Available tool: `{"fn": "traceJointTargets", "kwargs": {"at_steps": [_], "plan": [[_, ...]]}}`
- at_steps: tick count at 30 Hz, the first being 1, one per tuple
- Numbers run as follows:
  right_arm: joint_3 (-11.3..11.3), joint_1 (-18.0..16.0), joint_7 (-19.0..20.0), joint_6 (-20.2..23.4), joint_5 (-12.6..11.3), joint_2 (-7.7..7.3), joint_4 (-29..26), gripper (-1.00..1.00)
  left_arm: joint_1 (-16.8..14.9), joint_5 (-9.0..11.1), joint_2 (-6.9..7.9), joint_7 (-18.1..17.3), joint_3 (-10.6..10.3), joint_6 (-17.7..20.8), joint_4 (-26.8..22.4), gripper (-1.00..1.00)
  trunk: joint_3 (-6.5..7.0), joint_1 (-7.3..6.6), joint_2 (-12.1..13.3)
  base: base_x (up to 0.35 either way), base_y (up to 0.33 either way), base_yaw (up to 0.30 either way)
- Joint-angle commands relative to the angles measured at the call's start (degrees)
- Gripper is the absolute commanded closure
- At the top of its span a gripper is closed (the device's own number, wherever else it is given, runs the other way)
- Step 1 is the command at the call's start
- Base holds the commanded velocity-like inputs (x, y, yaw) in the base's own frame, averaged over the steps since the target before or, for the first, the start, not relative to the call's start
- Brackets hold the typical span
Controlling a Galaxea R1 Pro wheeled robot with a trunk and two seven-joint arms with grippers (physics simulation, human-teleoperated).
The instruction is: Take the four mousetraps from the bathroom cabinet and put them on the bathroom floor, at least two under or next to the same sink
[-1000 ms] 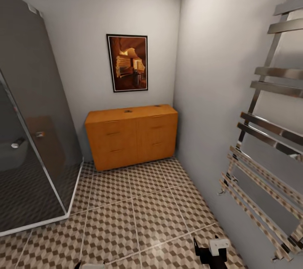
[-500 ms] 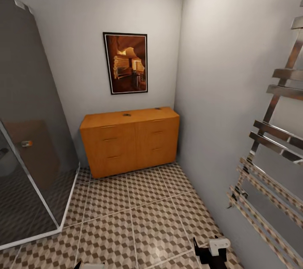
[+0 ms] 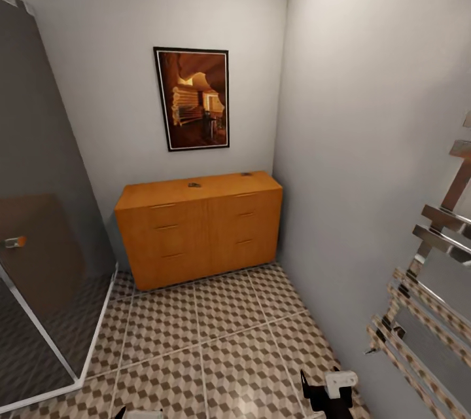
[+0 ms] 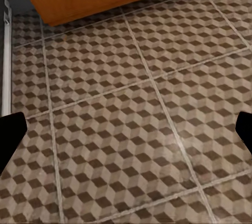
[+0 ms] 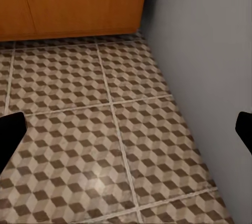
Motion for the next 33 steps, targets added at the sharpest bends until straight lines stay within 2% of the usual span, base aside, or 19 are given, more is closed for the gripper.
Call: {"fn": "traceJointTargets", "kwargs": {"at_steps": [1,14,33], "plan": [[0.4,-0.1,-0.6,-0.1,0.4,-0.01,0.0,-1.0,-0.1,0.3,-0.05,0.2,-0.5,-0.3,0.2,-1.0,-0.13,0.07,-0.1,0.33,0.0,0.0],[0.4,-0.1,-0.6,-0.1,0.4,0.08,0.0,-1.0,-0.1,0.3,-0.05,0.2,-0.5,-0.3,0.2,-1.0,-0.13,0.07,-0.1,0.33,0.0,0.035],[0.4,-0.1,-0.6,0.0,0.4,0.08,0.0,-1.0,-0.1,0.3,-0.07,0.2,-0.5,-0.3,0.2,-1.0,-0.13,0.07,-0.1,0.33,-0.003,0.217]]}}
